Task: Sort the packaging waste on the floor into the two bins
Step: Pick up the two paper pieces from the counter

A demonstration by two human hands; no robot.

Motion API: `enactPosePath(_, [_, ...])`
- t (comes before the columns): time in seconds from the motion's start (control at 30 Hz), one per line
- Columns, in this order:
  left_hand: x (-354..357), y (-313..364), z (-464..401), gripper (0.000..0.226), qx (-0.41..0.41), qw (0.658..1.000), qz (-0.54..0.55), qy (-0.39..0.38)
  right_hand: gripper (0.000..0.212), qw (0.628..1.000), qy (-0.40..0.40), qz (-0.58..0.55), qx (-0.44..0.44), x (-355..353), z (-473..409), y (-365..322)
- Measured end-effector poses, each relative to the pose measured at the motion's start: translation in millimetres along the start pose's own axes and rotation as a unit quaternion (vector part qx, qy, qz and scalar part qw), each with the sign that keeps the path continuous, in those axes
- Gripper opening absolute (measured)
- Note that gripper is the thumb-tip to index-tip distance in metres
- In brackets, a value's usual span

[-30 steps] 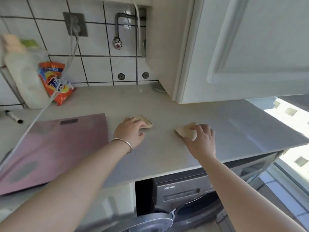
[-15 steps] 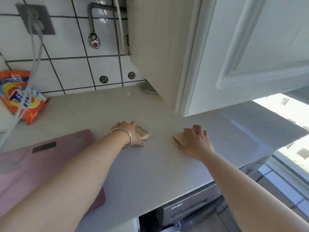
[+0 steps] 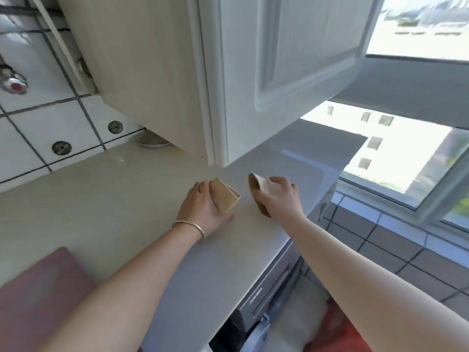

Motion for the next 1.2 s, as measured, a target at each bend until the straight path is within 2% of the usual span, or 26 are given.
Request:
enactPosePath(0.2, [53, 98, 5, 0.082, 0.098, 0.993, 0.037, -0.058, 0.063, 0.995, 0.069, -0.035, 0.056, -73, 29, 48])
enactPosePath(0.37, [103, 201, 31, 0.08, 0.179, 0.975, 0.051, -0.118, 0.06, 0.98, 0.148, -0.091, 0.093, -163, 71, 107])
enactPosePath(0.53, [173, 311, 87, 0.081, 0.246, 0.951, 0.047, -0.179, 0.061, 0.948, 0.225, -0.178, 0.14, -263, 137, 188])
enactPosePath(0.73, [273, 436, 186, 0.075, 0.273, 0.921, 0.088, -0.262, 0.062, 0.91, 0.293, -0.203, 0.213, -378, 245, 295])
enactPosePath(0.97, [383, 566, 301, 0.065, 0.313, 0.873, 0.095, -0.362, 0.064, 0.842, 0.38, -0.25, 0.29, -480, 377, 418])
enactPosePath(1.2, [485, 660, 393, 0.074, 0.343, 0.822, 0.051, -0.452, 0.066, 0.753, 0.458, -0.323, 0.343, -538, 466, 514])
Point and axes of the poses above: each hand's wrist, its own z-axis away from the middle knuckle, its own x-axis out of the palm, y = z × x, the point moved 10 cm from there along -z, towards the middle knuckle, and after that the axes turned 5 degrees about -y, right-handed, at the moved point
